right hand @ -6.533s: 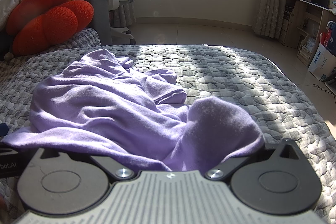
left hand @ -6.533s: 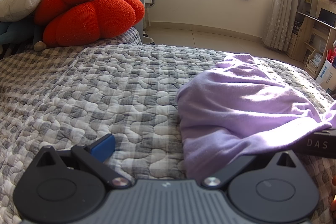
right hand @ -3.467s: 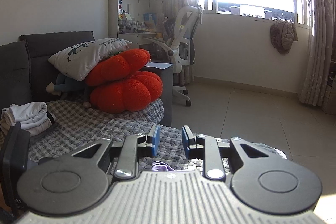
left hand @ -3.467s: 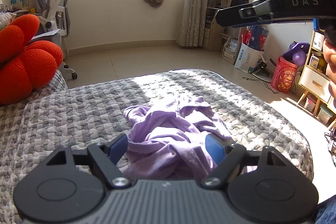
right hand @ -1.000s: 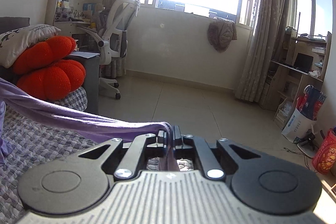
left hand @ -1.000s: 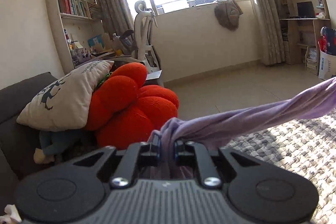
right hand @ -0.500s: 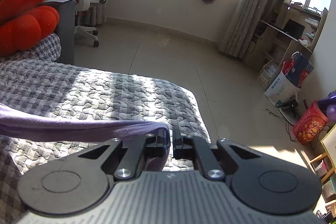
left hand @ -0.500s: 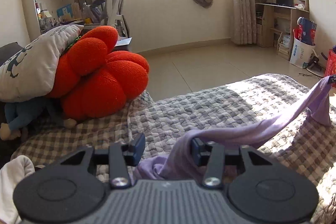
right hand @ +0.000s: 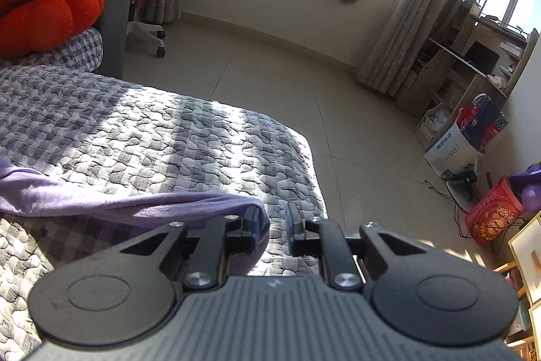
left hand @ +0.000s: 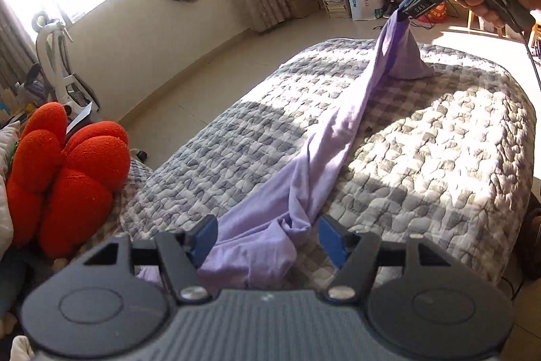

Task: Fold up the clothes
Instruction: 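Lift the garment with both tools and lay it flat along the bed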

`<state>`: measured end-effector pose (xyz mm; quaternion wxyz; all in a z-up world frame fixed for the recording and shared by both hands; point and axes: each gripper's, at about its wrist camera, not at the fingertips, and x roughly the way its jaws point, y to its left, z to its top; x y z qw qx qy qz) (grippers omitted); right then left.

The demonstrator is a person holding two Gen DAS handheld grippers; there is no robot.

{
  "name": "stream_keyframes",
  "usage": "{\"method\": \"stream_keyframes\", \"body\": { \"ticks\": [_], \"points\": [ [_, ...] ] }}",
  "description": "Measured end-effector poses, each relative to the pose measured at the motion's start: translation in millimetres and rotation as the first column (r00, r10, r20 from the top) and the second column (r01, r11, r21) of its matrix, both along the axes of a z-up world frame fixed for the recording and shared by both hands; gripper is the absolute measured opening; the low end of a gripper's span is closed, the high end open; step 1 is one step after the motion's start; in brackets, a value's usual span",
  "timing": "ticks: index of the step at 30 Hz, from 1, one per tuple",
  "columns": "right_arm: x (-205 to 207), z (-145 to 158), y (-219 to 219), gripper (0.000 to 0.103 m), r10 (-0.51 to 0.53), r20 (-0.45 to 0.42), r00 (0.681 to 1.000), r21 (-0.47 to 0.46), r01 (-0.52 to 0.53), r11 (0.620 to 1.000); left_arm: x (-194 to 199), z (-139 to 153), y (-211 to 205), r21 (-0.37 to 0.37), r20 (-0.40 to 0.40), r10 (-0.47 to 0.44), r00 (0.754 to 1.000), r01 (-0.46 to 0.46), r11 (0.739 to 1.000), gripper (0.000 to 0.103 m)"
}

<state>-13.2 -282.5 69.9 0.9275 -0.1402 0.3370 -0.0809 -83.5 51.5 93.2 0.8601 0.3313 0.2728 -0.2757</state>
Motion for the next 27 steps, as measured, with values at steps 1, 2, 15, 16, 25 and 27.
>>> {"method": "stream_keyframes", "body": {
  "ticks": [1,2,15,16,25,27],
  "points": [
    [-0.6,-1.1,-2.1,0.029,0.006,-0.009,1.000,0.000,-0.006,1.000,-2.7,-6.1,-2.7,0.029,-0.005,-0.021,1.000,0.021,0.999,0.067],
    [-1.6,-2.8,-4.5,0.031,0.010,-0.019,1.000,0.005,-0.010,1.000,-4.2,-11.7,-4.3,0.044,-0.015,-0.036,0.999,0.037,0.998,0.067],
    [5.9,-47.5,-33.9,0.013,0.084,-0.212,0.974,0.328,-0.010,0.945,56.8,-9.0,58.3,-0.150,-0.143,0.359,0.922,-0.379,0.913,0.007],
    [6.3,-44.1,-34.3,0.008,0.076,-0.196,0.978,0.324,-0.009,0.946,56.3,1.0,65.2,-0.199,-0.132,0.384,0.914,-0.404,0.893,0.007],
    [4.8,-13.1,-41.8,0.004,0.015,-0.067,0.998,0.260,0.002,0.966,44.2,71.0,104.9,-0.462,0.008,0.565,0.825,-0.499,0.734,0.006],
    [4.9,-13.0,-40.3,0.004,0.012,-0.064,0.998,0.234,0.003,0.972,40.6,82.6,112.8,-0.515,0.017,0.591,0.806,-0.500,0.696,0.006]
  ]
}}
